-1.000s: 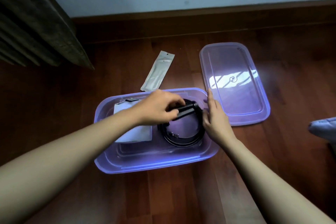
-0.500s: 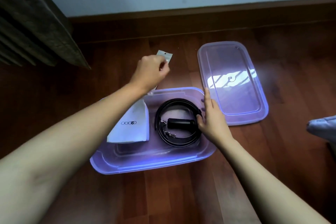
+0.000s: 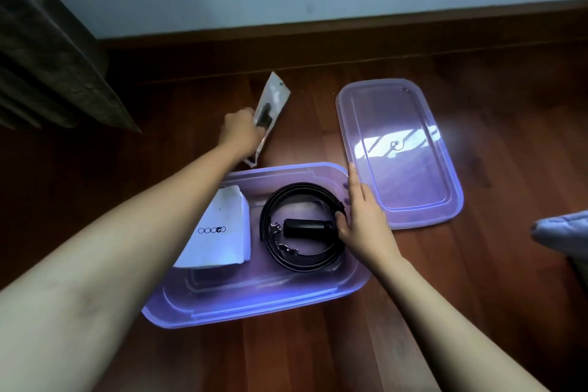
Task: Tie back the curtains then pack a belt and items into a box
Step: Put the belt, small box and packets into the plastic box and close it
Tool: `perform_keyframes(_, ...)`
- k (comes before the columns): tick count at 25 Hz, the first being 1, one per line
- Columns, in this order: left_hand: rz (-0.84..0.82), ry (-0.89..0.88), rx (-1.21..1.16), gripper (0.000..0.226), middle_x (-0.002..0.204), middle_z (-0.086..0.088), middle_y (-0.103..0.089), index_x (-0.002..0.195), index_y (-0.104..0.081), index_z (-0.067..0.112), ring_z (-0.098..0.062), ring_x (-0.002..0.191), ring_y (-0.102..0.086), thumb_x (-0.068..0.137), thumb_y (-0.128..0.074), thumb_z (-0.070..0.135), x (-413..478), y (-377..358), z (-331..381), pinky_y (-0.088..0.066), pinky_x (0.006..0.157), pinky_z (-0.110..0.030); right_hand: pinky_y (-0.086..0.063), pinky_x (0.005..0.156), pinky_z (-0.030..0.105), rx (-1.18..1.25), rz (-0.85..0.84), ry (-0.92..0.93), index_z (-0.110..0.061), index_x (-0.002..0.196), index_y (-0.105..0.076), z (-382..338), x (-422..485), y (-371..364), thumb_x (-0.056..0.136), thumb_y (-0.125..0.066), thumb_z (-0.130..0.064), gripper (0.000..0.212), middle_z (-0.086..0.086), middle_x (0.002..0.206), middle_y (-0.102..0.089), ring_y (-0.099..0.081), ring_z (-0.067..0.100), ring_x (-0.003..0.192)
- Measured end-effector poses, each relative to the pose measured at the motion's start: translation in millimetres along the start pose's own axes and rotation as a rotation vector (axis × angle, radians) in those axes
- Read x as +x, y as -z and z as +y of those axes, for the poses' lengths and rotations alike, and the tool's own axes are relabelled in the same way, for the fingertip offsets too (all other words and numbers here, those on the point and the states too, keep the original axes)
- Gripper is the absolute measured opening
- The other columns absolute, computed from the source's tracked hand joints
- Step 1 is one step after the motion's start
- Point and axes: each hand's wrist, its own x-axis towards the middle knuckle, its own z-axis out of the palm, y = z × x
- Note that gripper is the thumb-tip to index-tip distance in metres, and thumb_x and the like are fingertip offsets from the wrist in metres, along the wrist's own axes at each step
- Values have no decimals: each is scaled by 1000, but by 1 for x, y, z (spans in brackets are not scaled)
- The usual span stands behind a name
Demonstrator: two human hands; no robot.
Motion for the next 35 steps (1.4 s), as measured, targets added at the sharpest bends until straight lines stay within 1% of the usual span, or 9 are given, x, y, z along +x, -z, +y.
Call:
perform_keyframes(3,24,-177,-154,32,101,-14,-70,107,-66,14,-31,96,-63,82,-49,23,-18,27,17,-43,75,-29,-38,102,45,-149,151,40,-12,149,-15,-7,-2,5,89,-53,-21,71,14,146,-34,-40,33,126)
perform_keyframes(7,-260,-442,57,27,85,-4,-69,102,-69,19,-20,82,-61,84,-51,28,-60,60,41,-43,67,-26,-17,113,38,-81,552,282,-2,141,-30,-41,5,16,93,-45,-29,58,16,148,-34,-27,23,136)
perform_keyframes(11,-534,-462,-20,21,82,12,-70,98,-68,26,0,72,-60,83,-55,21,-85,76,41,-44,65,-12,-27,105,16,323,320,67,-10,135,-43,-64,9,24,96,-46,-32,46,7,136,-46,-42,13,125)
perform_keyframes(15,-586,-416,-75,15,84,10,-68,97,-56,21,8,62,-55,84,-61,15,-84,48,12,-39,59,-7,-43,99,30,657,167,-141,-24,116,-53,-62,-4,0,95,-50,-30,22,-2,118,-53,-55,13,110)
perform_keyframes(19,-438,-546,57,10,86,0,-66,95,-62,13,-17,84,-63,85,-64,12,-83,14,0,-44,70,-23,-41,80,22,499,164,-228,-17,118,-53,-60,-4,-13,96,-47,-18,23,-3,105,-62,-58,16,100)
perform_keyframes(22,-286,-669,195,13,100,-13,-65,99,-60,6,-31,93,-60,86,-58,10,-85,-8,-2,-46,76,-38,-36,75,24,368,209,-240,-12,121,-50,-55,2,-13,95,-46,-12,26,8,112,-66,-60,26,104)
perform_keyframes(27,105,-954,525,16,85,-9,-66,79,-63,9,-29,72,-59,79,-48,14,-95,-25,-9,-49,51,-34,-31,71,31,72,224,-217,-13,128,-41,-54,16,-16,95,-37,-8,34,12,119,-61,-56,34,107)
perform_keyframes(31,37,-892,532,31,87,-8,-67,97,-68,7,-28,73,-61,71,-75,22,-106,-42,-21,-53,44,-32,-34,80,34,-89,208,-97,-10,129,-43,-60,13,-10,92,-39,-5,38,12,130,-52,-51,33,113)
perform_keyframes(35,29,-859,541,38,90,-7,-67,104,-66,7,-28,76,-63,69,-78,16,-102,-46,-23,-49,43,-32,-35,81,30,-27,578,84,-7,106,-57,-49,13,24,86,-53,-11,21,11,104,-61,-53,28,96)
